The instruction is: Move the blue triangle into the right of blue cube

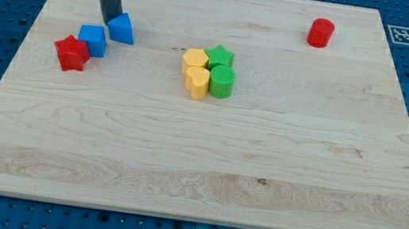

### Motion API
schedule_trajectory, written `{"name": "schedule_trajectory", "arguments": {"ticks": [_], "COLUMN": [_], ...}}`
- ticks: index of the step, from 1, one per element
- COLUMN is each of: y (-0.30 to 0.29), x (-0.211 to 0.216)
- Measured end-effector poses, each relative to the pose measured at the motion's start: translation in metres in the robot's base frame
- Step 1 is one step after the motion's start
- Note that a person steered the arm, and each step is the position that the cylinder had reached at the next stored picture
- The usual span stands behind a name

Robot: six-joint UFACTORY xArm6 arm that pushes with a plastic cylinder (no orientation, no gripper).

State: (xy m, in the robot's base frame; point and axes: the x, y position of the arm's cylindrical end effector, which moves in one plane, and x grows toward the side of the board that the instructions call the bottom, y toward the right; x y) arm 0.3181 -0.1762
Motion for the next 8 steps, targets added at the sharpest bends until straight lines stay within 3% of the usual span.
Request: {"name": "schedule_trajectory", "arguments": {"ticks": [2,3,5,8], "y": [0.046,0.056,0.027,0.007], "x": [-0.026,-0.005,0.03,-0.012]}}
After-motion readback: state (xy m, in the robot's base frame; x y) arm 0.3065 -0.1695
